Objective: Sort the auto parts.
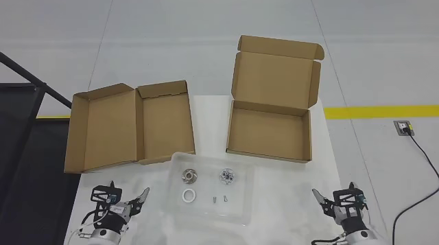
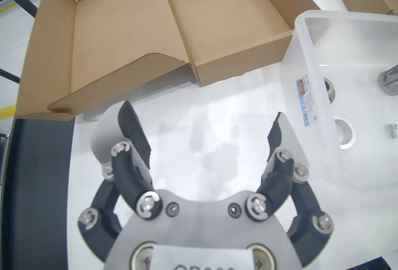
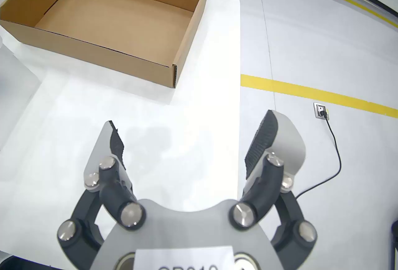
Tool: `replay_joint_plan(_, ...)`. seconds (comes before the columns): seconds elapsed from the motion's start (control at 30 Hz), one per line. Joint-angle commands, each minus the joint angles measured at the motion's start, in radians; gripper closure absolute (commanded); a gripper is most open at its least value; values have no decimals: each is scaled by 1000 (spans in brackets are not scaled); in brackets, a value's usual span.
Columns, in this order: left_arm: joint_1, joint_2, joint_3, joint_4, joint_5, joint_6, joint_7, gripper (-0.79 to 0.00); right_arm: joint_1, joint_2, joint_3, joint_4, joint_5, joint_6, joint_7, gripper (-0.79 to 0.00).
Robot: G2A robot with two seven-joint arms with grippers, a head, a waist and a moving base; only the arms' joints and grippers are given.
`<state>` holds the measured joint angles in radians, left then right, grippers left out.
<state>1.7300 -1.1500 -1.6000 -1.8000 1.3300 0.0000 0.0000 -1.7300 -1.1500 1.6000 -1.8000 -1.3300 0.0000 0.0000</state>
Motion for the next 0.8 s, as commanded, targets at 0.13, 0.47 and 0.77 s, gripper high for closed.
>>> replay_joint_plan(0.13, 3, -3, -8, -1, -16, 17, 28, -785, 5, 1, -16, -30, -56, -15, -1, -785)
replay_joint_plan(0.47, 75, -10, -57, -30, -58, 12, 181, -785, 13, 7, -95, -294, -266, -148, 98, -785)
replay_joint_plan(0.77, 116, -13, -73, -30, -70, 3, 232, -785, 130, -8, -321, -352, -422, -206, 267, -785)
